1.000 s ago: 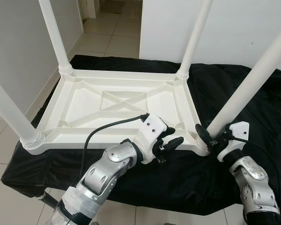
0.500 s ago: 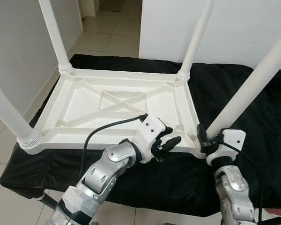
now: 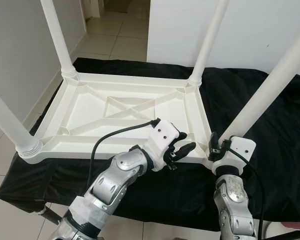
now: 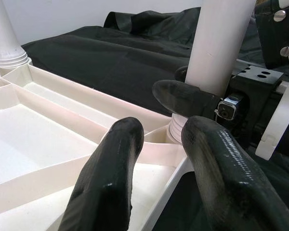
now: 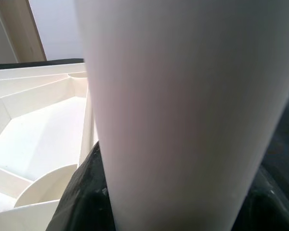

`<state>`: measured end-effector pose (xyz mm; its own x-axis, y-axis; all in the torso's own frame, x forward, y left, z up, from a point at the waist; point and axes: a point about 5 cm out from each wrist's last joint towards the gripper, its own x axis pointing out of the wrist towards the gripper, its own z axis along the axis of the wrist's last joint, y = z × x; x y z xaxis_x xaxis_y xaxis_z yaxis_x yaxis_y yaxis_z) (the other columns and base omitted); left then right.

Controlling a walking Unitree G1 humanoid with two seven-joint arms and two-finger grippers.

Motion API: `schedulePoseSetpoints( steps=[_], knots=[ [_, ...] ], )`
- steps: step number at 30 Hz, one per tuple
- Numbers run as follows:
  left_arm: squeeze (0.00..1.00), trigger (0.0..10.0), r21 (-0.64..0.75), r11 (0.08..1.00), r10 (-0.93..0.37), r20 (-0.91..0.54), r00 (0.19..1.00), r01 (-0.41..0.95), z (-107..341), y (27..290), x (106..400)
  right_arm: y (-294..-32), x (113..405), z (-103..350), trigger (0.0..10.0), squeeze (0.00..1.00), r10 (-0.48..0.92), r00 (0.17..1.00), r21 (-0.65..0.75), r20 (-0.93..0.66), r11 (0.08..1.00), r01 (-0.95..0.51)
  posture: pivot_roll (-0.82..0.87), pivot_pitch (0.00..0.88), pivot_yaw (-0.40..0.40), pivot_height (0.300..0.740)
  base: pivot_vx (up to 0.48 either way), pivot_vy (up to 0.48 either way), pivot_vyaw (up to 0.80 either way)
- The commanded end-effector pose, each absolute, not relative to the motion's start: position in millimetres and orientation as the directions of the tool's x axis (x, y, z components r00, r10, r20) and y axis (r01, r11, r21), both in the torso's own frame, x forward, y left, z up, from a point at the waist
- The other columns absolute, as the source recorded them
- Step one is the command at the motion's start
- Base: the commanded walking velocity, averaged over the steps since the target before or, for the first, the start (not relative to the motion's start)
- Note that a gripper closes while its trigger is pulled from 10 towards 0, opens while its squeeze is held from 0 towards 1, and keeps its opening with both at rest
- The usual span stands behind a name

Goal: Building children table

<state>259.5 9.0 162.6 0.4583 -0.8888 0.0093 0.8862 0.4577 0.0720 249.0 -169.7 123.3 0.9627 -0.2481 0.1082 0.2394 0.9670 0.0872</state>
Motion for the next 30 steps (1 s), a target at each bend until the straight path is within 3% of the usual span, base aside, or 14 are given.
schedulePoseSetpoints(
  steps=[1,2,3,5,6,15,20,21,22,23,29,30],
  knots=[
    [0.00,10.0,0.075,0.440,-0.898,0.001,0.441,0.895,160.2,7.6,258.7,-162.4,246.8,115.5,10.0,0.00,-0.255,0.965,0.106,0.061,0.963,0.247,-0.09,0.000,-0.031,0.740,0.000,0.000,0.00],
    [0.00,10.0,0.074,0.441,-0.897,0.003,0.442,0.894,160.3,7.2,259.0,-164.0,247.1,116.2,10.0,0.00,-0.256,0.964,0.111,0.066,0.962,0.248,-0.10,0.000,-0.031,0.740,0.000,0.000,0.00],
    [0.00,10.0,0.073,0.444,-0.896,0.007,0.444,0.893,160.6,7.0,259.2,-165.1,247.1,117.2,10.0,0.14,-0.261,0.963,0.110,0.071,0.961,0.253,-0.10,0.000,-0.031,0.740,0.000,0.000,0.00],
    [0.00,10.0,0.071,0.445,-0.895,0.010,0.446,0.893,160.8,7.0,259.4,-165.8,247.1,117.8,10.0,0.14,-0.265,0.961,0.110,0.074,0.960,0.256,-0.10,0.000,-0.031,0.740,0.000,0.000,0.00],
    [0.00,10.0,0.070,0.446,-0.895,0.013,0.446,0.892,161.3,7.0,259.8,-167.0,247.4,119.0,10.0,1.00,-0.261,0.962,0.118,0.079,0.961,0.251,-0.10,0.000,-0.033,0.740,0.000,0.000,0.00],
    [0.00,10.0,0.073,0.449,-0.894,0.021,0.448,0.891,162.2,6.2,262.0,-175.9,247.0,125.4,10.0,1.00,-0.222,0.969,0.096,0.108,0.973,0.212,-0.10,0.000,-0.037,0.740,0.000,0.000,0.00],
    [0.00,10.0,0.069,0.445,-0.895,0.031,0.444,0.893,163.1,3.9,262.2,-193.9,240.1,128.0,10.0,1.00,-0.027,0.992,0.018,0.127,1.000,0.025,-0.11,0.000,-0.038,0.740,0.000,0.000,0.00],
    [0.00,10.0,0.068,0.443,-0.897,0.031,0.442,0.894,163.2,3.8,262.0,-197.5,239.3,128.3,10.0,0.92,0.022,0.992,0.009,0.121,1.000,-0.024,-0.11,0.000,-0.035,0.740,0.000,0.000,0.00],
    [0.00,10.0,0.068,0.442,-0.897,0.032,0.441,0.895,163.2,3.8,262.0,-198.3,239.2,128.3,10.0,0.92,0.040,0.992,0.016,0.120,0.999,-0.042,-0.11,0.000,-0.035,0.740,0.000,0.000,0.00],
    [0.00,10.0,0.069,0.441,-0.898,0.032,0.440,0.895,163.3,3.8,262.1,-200.5,239.2,129.8,10.0,0.00,0.082,0.989,0.021,0.120,0.996,-0.085,-0.11,0.000,-0.033,0.740,0.000,0.000,0.00],
    [0.00,10.0,0.070,0.441,-0.897,0.033,0.440,0.895,163.8,3.8,262.5,-205.0,239.9,132.8,10.0,0.00,0.174,0.978,-0.016,0.114,0.985,-0.174,-0.11,0.000,-0.030,0.740,0.000,0.000,0.00],
    [0.00,10.0,0.070,0.441,-0.898,0.036,0.439,0.895,164.5,3.9,262.6,-206.3,241.3,131.4,10.0,0.00,0.275,0.959,-0.047,0.073,0.961,-0.272,-0.10,0.000,-0.032,0.740,0.000,0.000,0.00]
  ],
)
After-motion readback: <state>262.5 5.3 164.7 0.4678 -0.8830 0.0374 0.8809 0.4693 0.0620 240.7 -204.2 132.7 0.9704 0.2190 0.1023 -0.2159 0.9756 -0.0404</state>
